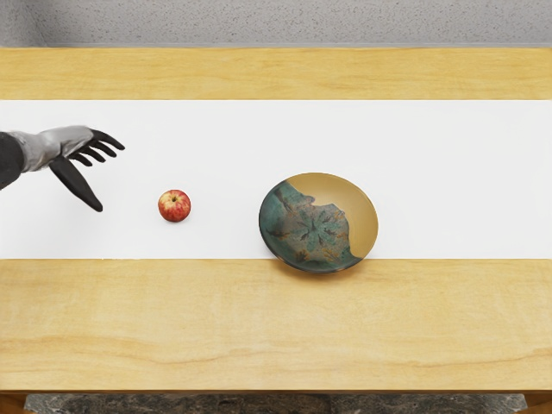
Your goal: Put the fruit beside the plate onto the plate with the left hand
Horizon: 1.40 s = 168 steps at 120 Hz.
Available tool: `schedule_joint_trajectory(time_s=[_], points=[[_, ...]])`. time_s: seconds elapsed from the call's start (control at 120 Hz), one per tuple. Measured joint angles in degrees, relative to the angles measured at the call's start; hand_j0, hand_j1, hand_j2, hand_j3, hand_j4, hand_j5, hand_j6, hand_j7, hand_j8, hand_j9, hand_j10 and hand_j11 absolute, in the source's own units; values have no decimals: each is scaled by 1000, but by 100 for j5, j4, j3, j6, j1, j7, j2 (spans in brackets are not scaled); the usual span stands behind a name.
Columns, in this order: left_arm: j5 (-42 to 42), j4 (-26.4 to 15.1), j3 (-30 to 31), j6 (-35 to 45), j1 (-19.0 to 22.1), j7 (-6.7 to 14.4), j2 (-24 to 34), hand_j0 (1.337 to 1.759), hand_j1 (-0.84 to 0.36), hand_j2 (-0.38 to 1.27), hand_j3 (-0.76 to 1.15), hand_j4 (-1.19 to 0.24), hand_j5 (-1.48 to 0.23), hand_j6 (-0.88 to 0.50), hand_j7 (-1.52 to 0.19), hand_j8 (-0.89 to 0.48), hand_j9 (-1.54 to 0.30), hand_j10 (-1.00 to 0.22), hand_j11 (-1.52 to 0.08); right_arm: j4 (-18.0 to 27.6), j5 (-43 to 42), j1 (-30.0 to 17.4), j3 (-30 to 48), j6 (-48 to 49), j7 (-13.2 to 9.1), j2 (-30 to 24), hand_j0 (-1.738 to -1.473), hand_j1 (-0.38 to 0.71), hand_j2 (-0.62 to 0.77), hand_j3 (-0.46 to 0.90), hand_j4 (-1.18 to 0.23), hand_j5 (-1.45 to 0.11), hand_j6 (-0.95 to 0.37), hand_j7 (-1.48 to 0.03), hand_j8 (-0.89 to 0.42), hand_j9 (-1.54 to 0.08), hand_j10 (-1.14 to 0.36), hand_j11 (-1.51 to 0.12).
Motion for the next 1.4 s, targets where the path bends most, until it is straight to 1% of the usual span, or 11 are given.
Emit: schedule_joint_trajectory(time_s=[0.092, 0.183, 0.342, 0.583, 0.783, 0.9, 0.958, 1.0, 1.225, 1.333, 1.4], points=[[5, -343, 208, 515, -58, 26, -105, 1658, 27, 57, 0, -274, -352, -275, -352, -275, -352, -274, -352, -1, 0, 0, 0, 0, 0, 0, -1658, -312, -6, 0, -31, -40, -31, -40, -31, -40, -31, -40], [-5, -436, 508, 1184, -192, 32, -461, 1658, 18, 58, 0, -280, -361, -281, -361, -281, -361, -280, -361, -1, 0, 0, 0, 0, 0, 0, -1658, -312, -6, 0, -31, -40, -31, -40, -31, -40, -31, -40], [-14, -262, 975, 1665, -489, 34, -1243, 1658, 9, 59, 0, -287, -371, -288, -370, -288, -370, -287, -370, 0, 0, -1, 0, 0, 0, 0, -1658, -312, -6, 0, -31, -40, -31, -40, -31, -40, -31, -40], [-66, -131, 1275, 1785, -580, 35, -1960, 1658, -9, 62, 0, -301, -389, -301, -389, -301, -389, -301, -389, -1, 0, 0, 0, 0, 0, 0, -1658, -312, -6, 0, -31, -40, -31, -40, -31, -40, -31, -40], [-69, 245, 1603, 2064, -574, 36, -2494, 1658, -53, 81, 0, -335, -435, -336, -435, -336, -435, -336, -434, 0, 0, 0, 0, 0, 0, 0, -1658, -312, -6, 0, -31, -40, -31, -40, -31, -40, -31, -40], [-58, 310, 1693, 2134, -566, 34, -2625, 1658, -111, 229, 0, -344, -457, -344, -457, -345, -456, -345, -456, 0, 0, -1, 0, 0, 0, 0, -1658, -312, -6, 0, -31, -40, -31, -40, -31, -40, -31, -40], [-61, 290, 1723, 2143, -562, 33, -2631, 1658, -111, 191, 0, -347, -462, -347, -462, -348, -462, -347, -462, -1, 0, -1, 0, 0, 0, 0, -1658, -312, -6, 0, -31, -40, -31, -40, -31, -40, -31, -40], [-64, 261, 1752, 2144, -557, 30, -2622, 1658, -128, 230, 0, -349, -464, -349, -464, -349, -465, -349, -466, -1, 0, -1, 0, 0, 0, 0, -1658, -312, -6, 0, -31, -40, -31, -40, -31, -40, -31, -40], [-73, 202, 1947, 2135, -515, 36, -2639, 1656, -127, 118, 0, -407, -552, -408, -552, -408, -553, -407, -553, 0, 0, -1, 0, 0, 0, 0, -1658, -312, -6, 0, -31, -40, -31, -40, -31, -40, -31, -40], [-74, 205, 1999, 2131, -487, 50, -2639, 1656, -192, 86, 0, -460, -622, -460, -622, -460, -622, -460, -623, 0, 0, -1, 0, 0, 0, 0, -1658, -312, -6, 0, -31, -40, -31, -40, -31, -40, -31, -40], [-70, 206, 2020, 2118, -487, 58, -2639, 1656, -237, 112, 0, -504, -680, -492, -682, -408, -684, -502, -685, 0, 0, -1, 0, 0, 0, 0, -1658, -312, -6, 0, -31, -40, -31, -40, -31, -40, -31, -40]])
